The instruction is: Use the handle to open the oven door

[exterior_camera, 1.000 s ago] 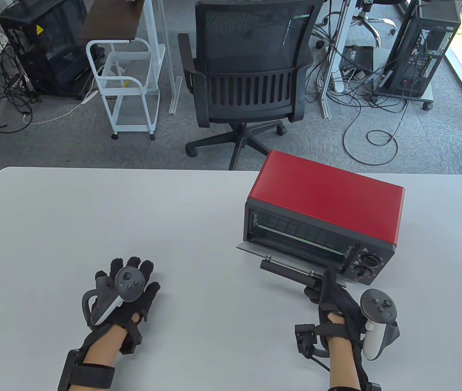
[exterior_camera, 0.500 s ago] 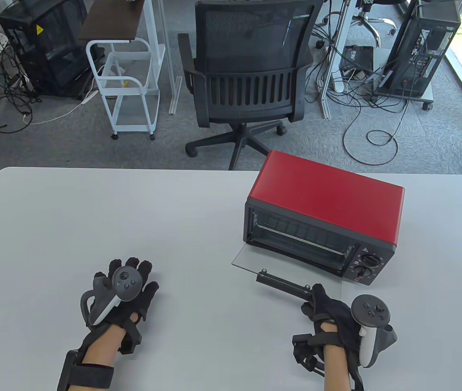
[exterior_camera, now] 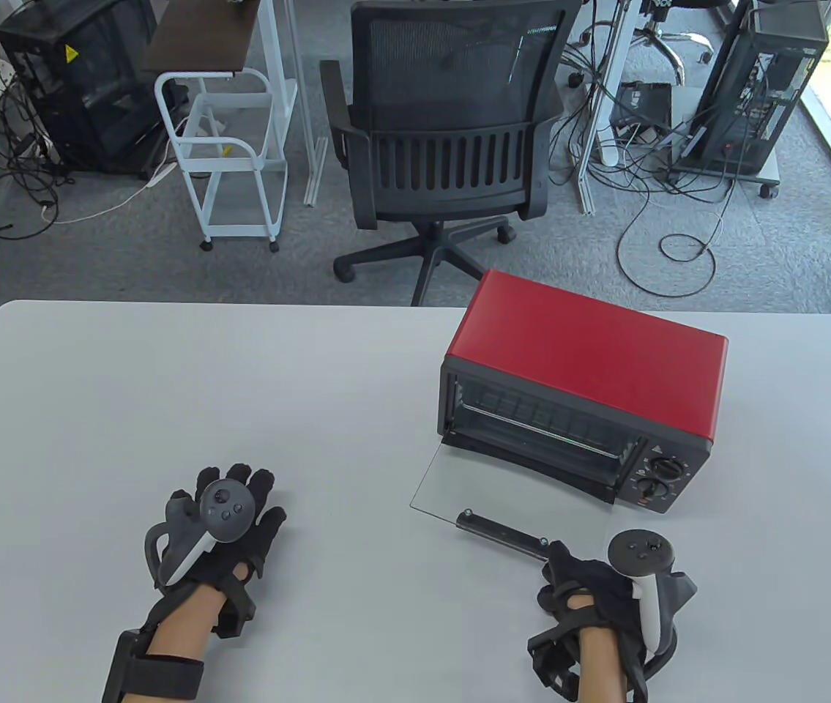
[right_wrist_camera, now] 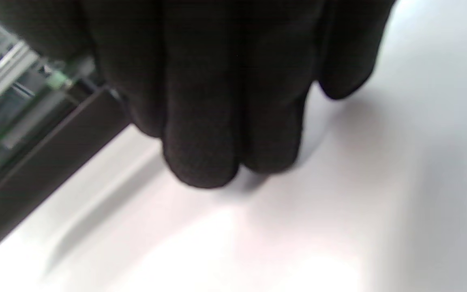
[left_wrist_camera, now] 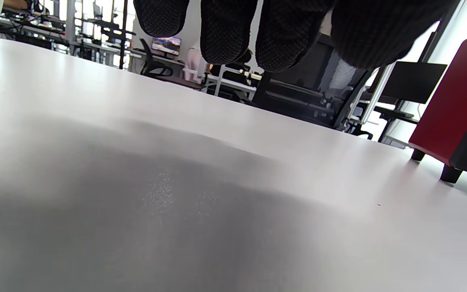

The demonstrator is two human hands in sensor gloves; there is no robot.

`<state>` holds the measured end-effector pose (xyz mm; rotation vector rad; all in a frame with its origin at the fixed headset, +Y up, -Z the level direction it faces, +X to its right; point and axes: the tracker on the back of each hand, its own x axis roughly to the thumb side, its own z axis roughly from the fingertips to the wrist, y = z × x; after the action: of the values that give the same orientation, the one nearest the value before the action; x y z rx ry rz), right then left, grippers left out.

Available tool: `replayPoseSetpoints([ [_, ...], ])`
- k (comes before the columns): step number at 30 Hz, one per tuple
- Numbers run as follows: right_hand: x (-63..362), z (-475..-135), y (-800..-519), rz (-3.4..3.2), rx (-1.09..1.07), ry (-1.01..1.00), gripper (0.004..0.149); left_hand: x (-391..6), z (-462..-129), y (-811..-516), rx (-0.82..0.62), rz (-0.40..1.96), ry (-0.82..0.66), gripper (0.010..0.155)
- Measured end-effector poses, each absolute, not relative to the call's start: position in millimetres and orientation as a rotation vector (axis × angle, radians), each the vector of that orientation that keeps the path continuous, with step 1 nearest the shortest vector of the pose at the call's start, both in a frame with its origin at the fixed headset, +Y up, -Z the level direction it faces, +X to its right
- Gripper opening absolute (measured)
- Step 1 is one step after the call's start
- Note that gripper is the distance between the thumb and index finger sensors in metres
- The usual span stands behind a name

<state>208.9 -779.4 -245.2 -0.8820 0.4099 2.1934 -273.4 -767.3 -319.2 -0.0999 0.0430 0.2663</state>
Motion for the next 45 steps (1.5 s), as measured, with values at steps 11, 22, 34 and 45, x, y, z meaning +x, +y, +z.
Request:
replayPoseSetpoints([
  [11,208.0,-252.9,-782.8,2.247,-0.897,0.506,0.053,-273.7,-318.4,-767.7,-0.105,0.269,0.045,0.067],
  [22,194.2,-263.9,-782.4,2.457,-0.859,0.573,0.05,-273.9,-317.5,-768.2,-0.118,0.27,0.048,0.067],
  [34,221.5,-270.6,-728.1,2.546,-0.703,0.51,0.053,-273.8,-318.1,-768.4,-0.123,0.269,0.054,0.067],
  [45,221.7,-270.0,-693.4,2.824,-0.603,-0.004,0.081,-271.9,-316.9,-765.1,-0.097,0.259,0.062,0.068],
])
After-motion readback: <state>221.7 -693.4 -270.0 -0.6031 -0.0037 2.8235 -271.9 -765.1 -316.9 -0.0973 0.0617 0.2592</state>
